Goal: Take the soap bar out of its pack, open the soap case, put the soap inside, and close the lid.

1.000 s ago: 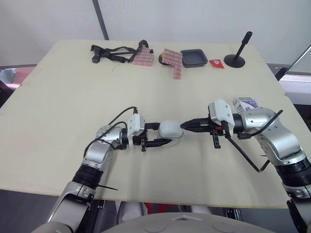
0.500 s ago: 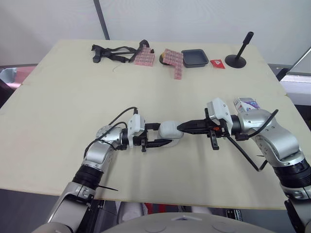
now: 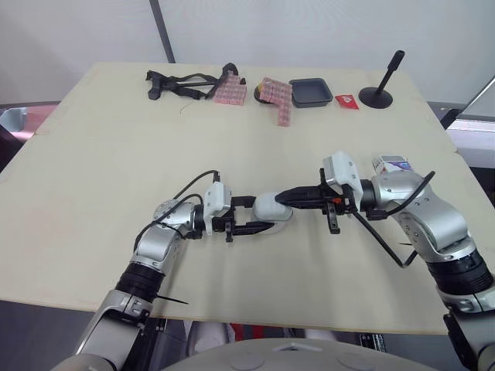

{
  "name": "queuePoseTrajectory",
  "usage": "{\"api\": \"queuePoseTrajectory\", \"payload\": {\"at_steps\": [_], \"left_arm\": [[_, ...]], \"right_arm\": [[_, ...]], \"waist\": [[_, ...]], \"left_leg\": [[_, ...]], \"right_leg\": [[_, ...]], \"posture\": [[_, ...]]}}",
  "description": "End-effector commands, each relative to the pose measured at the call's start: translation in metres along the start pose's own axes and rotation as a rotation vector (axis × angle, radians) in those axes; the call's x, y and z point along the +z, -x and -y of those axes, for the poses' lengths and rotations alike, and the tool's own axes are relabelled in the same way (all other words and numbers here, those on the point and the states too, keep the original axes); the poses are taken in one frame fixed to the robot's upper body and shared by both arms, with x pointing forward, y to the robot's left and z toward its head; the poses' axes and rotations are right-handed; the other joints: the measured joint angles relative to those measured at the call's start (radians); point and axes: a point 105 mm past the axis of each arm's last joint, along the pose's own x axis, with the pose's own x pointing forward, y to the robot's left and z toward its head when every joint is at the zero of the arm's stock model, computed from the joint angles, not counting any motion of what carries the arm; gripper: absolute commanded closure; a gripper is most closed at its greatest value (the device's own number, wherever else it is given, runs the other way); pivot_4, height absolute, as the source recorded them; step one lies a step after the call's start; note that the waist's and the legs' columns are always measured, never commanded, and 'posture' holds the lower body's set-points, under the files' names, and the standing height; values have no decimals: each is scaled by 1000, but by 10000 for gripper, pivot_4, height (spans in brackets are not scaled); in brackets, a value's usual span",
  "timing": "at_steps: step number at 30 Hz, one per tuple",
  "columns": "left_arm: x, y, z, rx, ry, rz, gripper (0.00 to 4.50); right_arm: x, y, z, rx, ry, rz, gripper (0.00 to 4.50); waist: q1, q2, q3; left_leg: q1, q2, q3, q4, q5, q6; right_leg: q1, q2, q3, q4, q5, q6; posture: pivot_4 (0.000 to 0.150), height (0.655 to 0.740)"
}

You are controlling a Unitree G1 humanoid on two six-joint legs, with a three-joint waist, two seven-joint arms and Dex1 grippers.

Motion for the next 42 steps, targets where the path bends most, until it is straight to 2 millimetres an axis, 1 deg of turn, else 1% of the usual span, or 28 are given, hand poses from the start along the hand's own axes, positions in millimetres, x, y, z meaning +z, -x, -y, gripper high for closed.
{"api": "queuePoseTrajectory", "payload": {"at_steps": [1,6,9,13,21,24,28,31,33,37,42], "left_arm": [[-2,-2,5,-22,-6,-20,25775],[-2,-2,5,-20,-6,-19,25775],[-2,-2,5,-19,-7,-18,25775],[-2,-2,5,-19,-7,-17,25775],[-1,-2,4,-15,-9,-15,25775],[-1,-1,4,-12,-7,-17,25775],[-1,0,2,-2,10,-17,25775],[1,2,0,7,30,-16,25775],[3,3,-2,14,42,-13,25775],[6,4,-2,12,56,-12,25775],[7,4,-1,8,86,-10,25775]], "right_arm": [[-4,-1,-2,15,39,-46,44760],[-8,-3,2,5,18,-63,44760],[-20,-3,5,-8,-16,-125,44760],[-25,-6,9,-26,-54,-164,44760],[-32,-13,2,9,-105,-211,44760],[-28,-11,4,-1,-86,-191,44760],[-17,-6,12,-44,-28,-126,44760],[3,5,19,-84,15,-11,44760],[12,14,21,-101,22,29,44760],[16,28,21,-116,59,39,34601],[16,41,17,-129,104,60,17487]], "waist": [[0,0,0],[-1,0,0],[-3,0,0],[-4,0,0],[-6,0,-1],[-6,0,-1],[-6,0,-1],[-6,0,-1],[-5,0,-1],[-4,1,0],[-4,1,0]], "left_leg": [[0,0,0,0,0,0],[1,0,0,0,0,0],[1,0,0,0,0,0],[2,0,0,0,0,0],[6,0,0,-1,0,0],[7,0,0,-1,0,0],[7,0,0,-2,0,0],[6,0,0,-2,0,0],[5,0,0,-2,0,0],[3,0,-1,-2,0,0],[2,0,-1,-3,0,0]], "right_leg": [[0,0,0,0,0,0],[1,0,0,0,0,0],[1,0,0,0,0,0],[2,0,0,1,0,0],[5,-1,0,-3,0,0],[6,-1,-1,-3,0,0],[6,-1,-1,-3,0,0],[6,-1,-1,-3,0,0],[6,-1,-1,-3,0,0],[6,0,-2,-5,0,0],[6,0,-3,-6,0,0]], "posture": [[1500,7400],[1500,7400],[1500,7400],[1500,7400],[1500,7400],[1500,7400],[1500,7400],[1500,7400],[1500,7400],[1500,7400],[1500,7400]]}}
